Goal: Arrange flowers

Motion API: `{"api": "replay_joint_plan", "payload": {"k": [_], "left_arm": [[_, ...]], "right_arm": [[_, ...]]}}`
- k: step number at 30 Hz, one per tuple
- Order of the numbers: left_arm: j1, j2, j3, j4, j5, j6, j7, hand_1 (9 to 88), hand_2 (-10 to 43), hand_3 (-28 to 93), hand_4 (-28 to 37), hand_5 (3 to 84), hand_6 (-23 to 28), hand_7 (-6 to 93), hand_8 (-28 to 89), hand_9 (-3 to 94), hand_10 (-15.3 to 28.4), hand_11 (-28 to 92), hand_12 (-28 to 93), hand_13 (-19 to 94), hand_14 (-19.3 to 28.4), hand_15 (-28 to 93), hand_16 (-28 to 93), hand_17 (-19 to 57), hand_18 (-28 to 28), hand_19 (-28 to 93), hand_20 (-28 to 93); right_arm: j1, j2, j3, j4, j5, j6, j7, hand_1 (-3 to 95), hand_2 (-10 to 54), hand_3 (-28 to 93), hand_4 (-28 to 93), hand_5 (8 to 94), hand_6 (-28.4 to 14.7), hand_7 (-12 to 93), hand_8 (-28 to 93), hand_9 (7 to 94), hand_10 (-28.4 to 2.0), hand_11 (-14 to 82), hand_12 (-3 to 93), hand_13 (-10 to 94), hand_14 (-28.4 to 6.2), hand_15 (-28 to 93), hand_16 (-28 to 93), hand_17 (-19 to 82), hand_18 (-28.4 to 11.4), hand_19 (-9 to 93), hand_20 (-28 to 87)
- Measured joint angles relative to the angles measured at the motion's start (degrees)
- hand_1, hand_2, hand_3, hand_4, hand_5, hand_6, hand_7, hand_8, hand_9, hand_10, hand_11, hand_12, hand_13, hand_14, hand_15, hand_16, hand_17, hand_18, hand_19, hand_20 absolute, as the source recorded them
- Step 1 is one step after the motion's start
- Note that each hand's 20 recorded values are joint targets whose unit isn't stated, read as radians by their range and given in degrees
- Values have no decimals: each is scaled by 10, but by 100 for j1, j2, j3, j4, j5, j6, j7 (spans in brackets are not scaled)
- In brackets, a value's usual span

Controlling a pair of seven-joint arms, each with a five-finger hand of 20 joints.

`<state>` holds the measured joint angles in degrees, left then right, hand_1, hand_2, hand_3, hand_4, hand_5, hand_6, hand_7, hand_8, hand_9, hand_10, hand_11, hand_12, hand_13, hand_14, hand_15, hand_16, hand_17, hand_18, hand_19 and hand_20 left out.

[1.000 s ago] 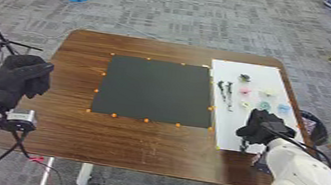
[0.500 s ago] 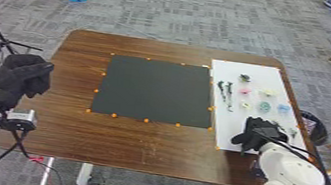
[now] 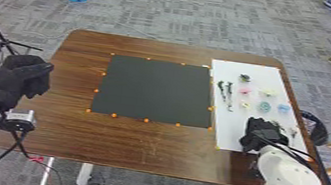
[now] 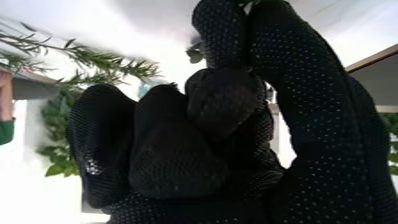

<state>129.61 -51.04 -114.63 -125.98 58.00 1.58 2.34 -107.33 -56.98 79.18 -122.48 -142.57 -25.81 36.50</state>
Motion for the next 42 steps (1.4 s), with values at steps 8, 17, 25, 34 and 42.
{"api": "replay_joint_plan", "payload": {"k": [8, 17, 25, 34, 42], "left_arm": [[1, -3, 62, 0, 0, -3, 2, 397, -10, 615, -63, 634, -53, 734, 187, 755, 125, 735, 575, 726, 148, 932, 401, 350, 246, 932, 710], [-22, 6, 70, 11, -8, -2, 10, 397, -10, 614, -62, 635, -53, 734, 185, 755, 125, 735, 575, 726, 147, 932, 401, 350, 246, 932, 711], [0, 18, 7, 97, 2, 150, 22, 389, 0, 610, -74, 633, -26, 622, 304, 709, 127, 711, 538, 668, 151, 932, 310, 301, 230, 920, 596], [410, 176, -68, 516, -150, 1754, 474, 353, 5, 643, -118, 621, 14, 525, 166, 651, 147, 583, 373, 517, 166, 608, 96, 162, 160, 418, 448], [250, 371, 94, 872, -243, 1739, 573, 346, -2, 661, -127, 616, 20, 416, 156, 619, 141, 395, 267, 493, 175, 330, 52, 151, 128, 159, 309]], "right_arm": [[-77, 62, 45, -74, -53, 228, -207, 531, -95, 557, 109, 801, -16, 342, 356, 866, -95, 570, 513, 917, -49, 690, 476, 719, -153, 932, 636], [9, 83, 159, -343, 73, 411, -327, 527, -95, 567, 106, 800, -17, 349, 353, 866, -94, 572, 513, 918, -49, 693, 477, 719, -152, 932, 641], [364, 44, -77, -423, 323, 516, -356, 525, -95, 576, 99, 801, -19, 351, 350, 866, -95, 572, 513, 919, -49, 693, 475, 718, -152, 932, 644], [1727, -33, -1052, -174, 1013, 361, -733, 527, -95, 582, 81, 804, -18, 351, 346, 869, -93, 570, 511, 922, -49, 695, 476, 719, -155, 932, 651], [2869, -171, -2004, 155, 960, 272, -1160, 526, -95, 586, 73, 804, -17, 351, 345, 870, -92, 569, 512, 921, -49, 695, 480, 716, -157, 932, 661]]}}
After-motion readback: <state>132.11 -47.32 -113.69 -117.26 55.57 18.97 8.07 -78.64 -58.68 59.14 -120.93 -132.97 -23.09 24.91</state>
